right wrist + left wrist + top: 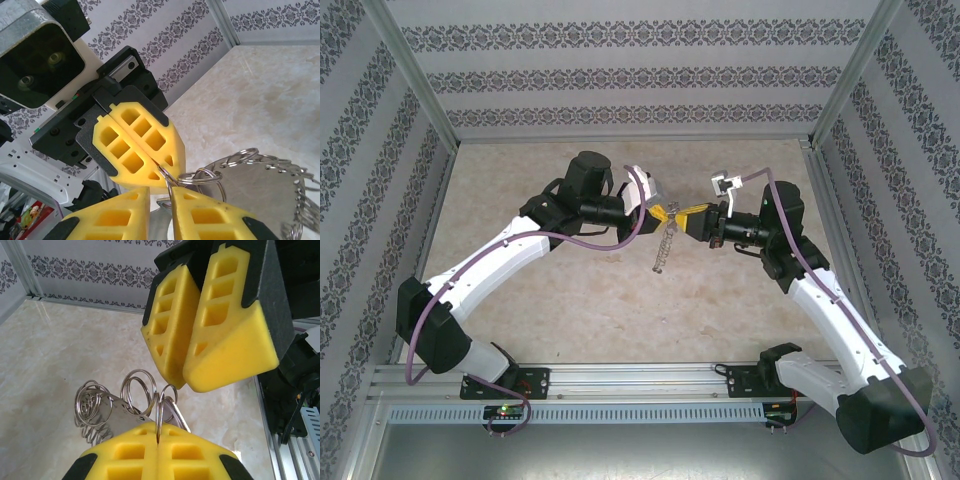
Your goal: Put the keys on the keyring
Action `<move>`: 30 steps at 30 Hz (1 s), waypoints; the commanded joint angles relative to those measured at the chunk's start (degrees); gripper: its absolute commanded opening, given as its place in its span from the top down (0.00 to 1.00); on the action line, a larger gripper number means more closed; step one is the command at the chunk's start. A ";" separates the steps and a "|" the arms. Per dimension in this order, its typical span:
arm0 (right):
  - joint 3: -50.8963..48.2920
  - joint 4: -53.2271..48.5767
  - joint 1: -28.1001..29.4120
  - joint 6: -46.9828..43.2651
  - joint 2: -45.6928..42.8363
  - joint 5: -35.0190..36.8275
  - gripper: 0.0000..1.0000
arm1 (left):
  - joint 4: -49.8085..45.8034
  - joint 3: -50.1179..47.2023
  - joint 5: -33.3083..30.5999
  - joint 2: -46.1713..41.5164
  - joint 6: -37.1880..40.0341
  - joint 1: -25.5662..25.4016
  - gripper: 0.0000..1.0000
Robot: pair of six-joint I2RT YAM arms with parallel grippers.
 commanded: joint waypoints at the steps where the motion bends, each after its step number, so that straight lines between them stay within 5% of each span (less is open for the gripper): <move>1: 0.16 2.19 1.15 0.01 0.64 0.03 0.81 | 0.95 1.90 1.86 0.15 0.74 0.43 1.00; 13: -0.10 0.60 0.53 -0.78 -0.52 1.24 1.00 | 1.17 1.47 1.67 -0.06 0.63 0.40 1.00; 22: -2.00 -1.60 -2.21 -0.57 -3.17 1.79 1.00 | 1.29 1.11 1.31 -0.42 0.92 0.47 1.00; 25: -2.37 -1.55 -3.13 0.37 -4.06 1.99 0.82 | 1.30 1.06 1.25 -0.35 0.86 0.43 1.00; 30: -1.92 -0.13 -2.93 2.11 -4.19 -0.53 0.75 | 1.38 1.11 1.31 -0.38 0.92 0.43 1.00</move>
